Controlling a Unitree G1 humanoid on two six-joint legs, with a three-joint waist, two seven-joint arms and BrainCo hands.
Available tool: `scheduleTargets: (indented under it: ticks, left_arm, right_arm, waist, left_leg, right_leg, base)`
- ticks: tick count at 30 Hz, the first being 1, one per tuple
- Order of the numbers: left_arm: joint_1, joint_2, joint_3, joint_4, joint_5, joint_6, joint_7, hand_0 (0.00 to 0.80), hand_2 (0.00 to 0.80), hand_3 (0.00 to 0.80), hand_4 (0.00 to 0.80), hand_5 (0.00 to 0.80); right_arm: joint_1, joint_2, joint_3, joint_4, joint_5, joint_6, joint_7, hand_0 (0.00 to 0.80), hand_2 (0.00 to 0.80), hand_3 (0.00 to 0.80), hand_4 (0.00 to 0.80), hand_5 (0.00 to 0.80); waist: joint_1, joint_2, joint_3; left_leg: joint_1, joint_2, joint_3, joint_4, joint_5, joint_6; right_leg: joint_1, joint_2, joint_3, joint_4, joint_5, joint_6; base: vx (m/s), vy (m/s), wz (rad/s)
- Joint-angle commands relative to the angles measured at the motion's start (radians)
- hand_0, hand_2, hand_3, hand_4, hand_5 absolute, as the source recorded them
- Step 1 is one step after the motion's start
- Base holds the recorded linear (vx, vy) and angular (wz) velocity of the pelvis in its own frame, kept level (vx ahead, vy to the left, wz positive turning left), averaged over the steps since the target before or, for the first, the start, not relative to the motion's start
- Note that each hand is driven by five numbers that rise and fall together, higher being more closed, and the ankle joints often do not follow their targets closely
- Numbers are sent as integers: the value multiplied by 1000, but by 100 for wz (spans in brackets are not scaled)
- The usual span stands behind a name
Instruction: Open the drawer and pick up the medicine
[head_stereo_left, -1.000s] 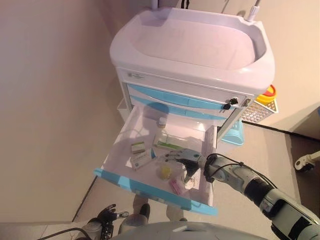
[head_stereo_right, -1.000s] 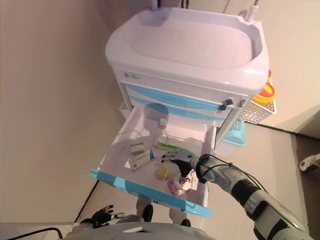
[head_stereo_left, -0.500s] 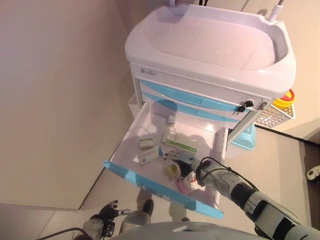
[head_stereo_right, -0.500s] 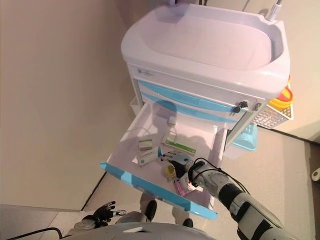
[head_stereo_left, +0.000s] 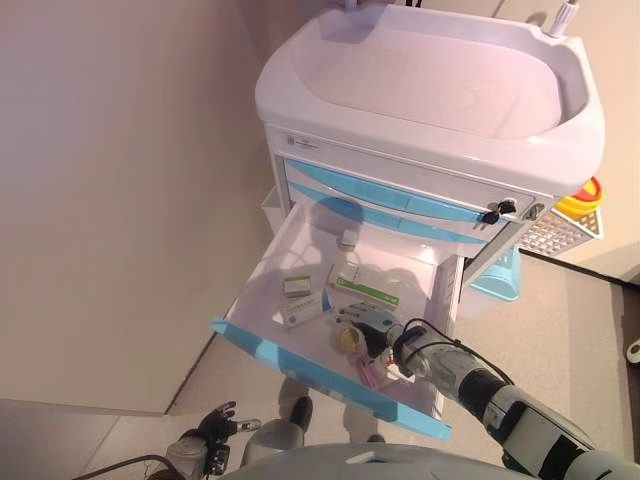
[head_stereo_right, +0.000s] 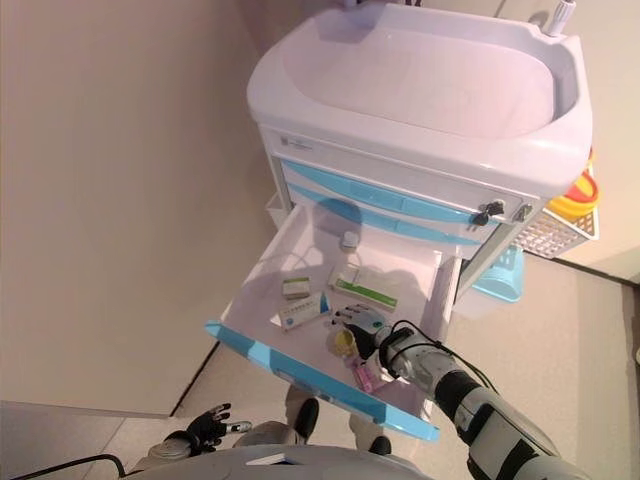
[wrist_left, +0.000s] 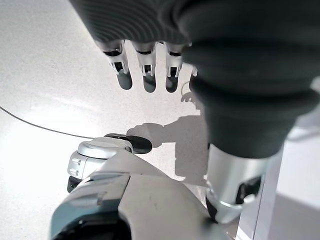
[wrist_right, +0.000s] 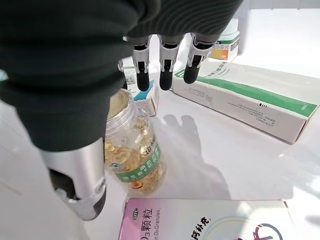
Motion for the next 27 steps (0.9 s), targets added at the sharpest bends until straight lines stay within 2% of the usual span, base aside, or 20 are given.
scheduleTargets:
  ticks: [1,2,3,4,5,23,24,25,26,27]
  left_arm:
    - [-11,6,-70,50,51,3,-4,0,0,0,0,0]
    - [-11,5,-74,51,50,1,-3,0,0,0,0,0]
    - [-8,4,-74,51,50,-2,-1,0,0,0,0,0]
    - [-8,3,-74,51,51,-3,-1,0,0,0,0,0]
    - [-9,3,-75,51,51,-2,-2,0,0,0,0,0]
    - [-11,-2,-77,58,58,4,-7,0,0,0,0,0]
    - [-12,-3,-77,59,58,4,-6,0,0,0,0,0]
    - [-13,-3,-78,59,58,4,-6,0,0,0,0,0]
    - [-14,-2,-79,58,55,5,-6,0,0,0,0,0]
    - [-16,-2,-80,57,55,6,-6,0,0,0,0,0]
  right_arm:
    - [-26,36,3,-24,-17,7,-54,0,0,0,0,0]
    - [-27,38,2,-17,-17,9,-61,0,0,0,0,0]
    - [-26,40,1,-14,-16,11,-65,430,430,430,430,430]
    - [-26,41,-1,-13,-13,13,-68,496,496,496,496,496]
    - [-26,43,-2,-10,-14,10,-71,800,800,800,800,800]
    - [-17,49,-8,4,-22,5,-77,800,800,800,800,800]
    - [-19,49,-8,6,-27,7,-77,493,493,493,493,493]
    - [-20,49,-7,8,-33,10,-76,226,226,226,226,226]
    - [-20,47,-7,10,-44,13,-74,0,0,0,0,0]
    - [-20,47,-6,11,-46,20,-67,0,0,0,0,0]
  waist:
    - [36,-30,-8]
    - [37,-30,-8]
    - [37,-29,-8]
    - [37,-29,-8]
    - [38,-28,-8]
    - [38,-30,-8]
    - [38,-30,-7]
    - [38,-30,-6]
    - [37,-30,-6]
    - [37,-31,-6]
  left_leg:
    - [-4,-69,-8,20,-86,36]
    - [-4,-69,-9,20,-86,36]
    - [-3,-68,-9,20,-86,35]
    - [-3,-68,-10,19,-86,35]
    - [-3,-68,-11,19,-85,35]
    - [0,-67,-10,16,-85,37]
    - [0,-67,-10,16,-85,37]
    - [0,-67,-10,16,-85,37]
    - [0,-67,-9,17,-86,38]
    - [0,-68,-9,17,-86,38]
  right_leg:
    - [-56,-44,19,99,-5,36]
    - [-56,-44,18,99,-5,36]
    - [-55,-44,18,100,-6,36]
    - [-55,-44,17,100,-6,36]
    - [-55,-44,17,100,-6,35]
    - [-55,-45,14,101,-5,36]
    - [-55,-45,14,101,-5,36]
    - [-56,-45,14,101,-5,36]
    - [-56,-46,14,102,-6,37]
    - [-57,-46,15,103,-6,37]
  base:
    - [0,0,0]
    - [0,0,0]
    - [0,0,0]
    - [0,0,0]
    - [0,0,0]
    - [0,0,0]
    - [0,0,0]
    - [0,0,0]
    - [0,0,0]
    - [0,0,0]
